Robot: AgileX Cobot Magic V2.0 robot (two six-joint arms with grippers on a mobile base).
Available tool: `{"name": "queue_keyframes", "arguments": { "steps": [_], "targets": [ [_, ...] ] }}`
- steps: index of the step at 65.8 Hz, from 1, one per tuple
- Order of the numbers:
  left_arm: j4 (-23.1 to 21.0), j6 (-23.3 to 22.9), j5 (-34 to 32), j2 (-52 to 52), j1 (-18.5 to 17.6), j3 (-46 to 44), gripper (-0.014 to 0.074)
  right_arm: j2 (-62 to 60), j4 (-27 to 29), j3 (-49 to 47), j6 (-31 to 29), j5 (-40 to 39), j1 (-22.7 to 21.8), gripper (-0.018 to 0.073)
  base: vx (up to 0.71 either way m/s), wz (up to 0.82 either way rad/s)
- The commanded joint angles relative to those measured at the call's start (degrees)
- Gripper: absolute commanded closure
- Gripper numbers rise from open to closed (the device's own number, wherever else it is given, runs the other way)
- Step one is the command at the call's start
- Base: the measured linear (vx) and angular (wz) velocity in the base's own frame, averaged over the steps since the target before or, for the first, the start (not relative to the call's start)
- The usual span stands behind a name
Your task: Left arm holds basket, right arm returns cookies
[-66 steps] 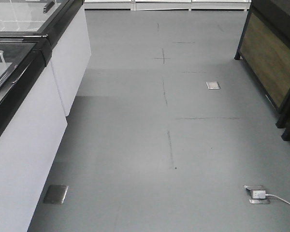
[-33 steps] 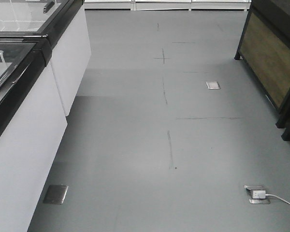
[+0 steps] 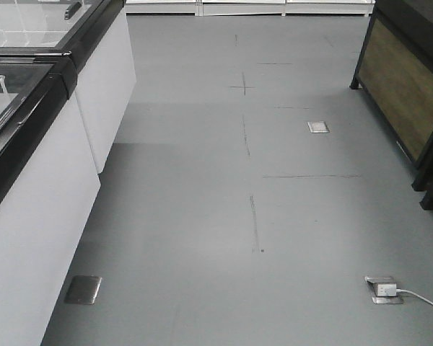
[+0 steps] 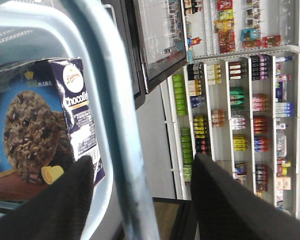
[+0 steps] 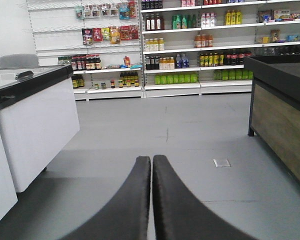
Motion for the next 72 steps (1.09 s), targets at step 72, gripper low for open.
{"name": "queue_keyframes", "arguments": {
  "steps": [72],
  "targets": [
    [-23.37,6.42,7.25,-4.06,-12.64,-9.63,0.0604,-0.58,0.0,-0.04,-0.1,-4.14,0.03,0.0568,0.0,0.0]
  ]
}}
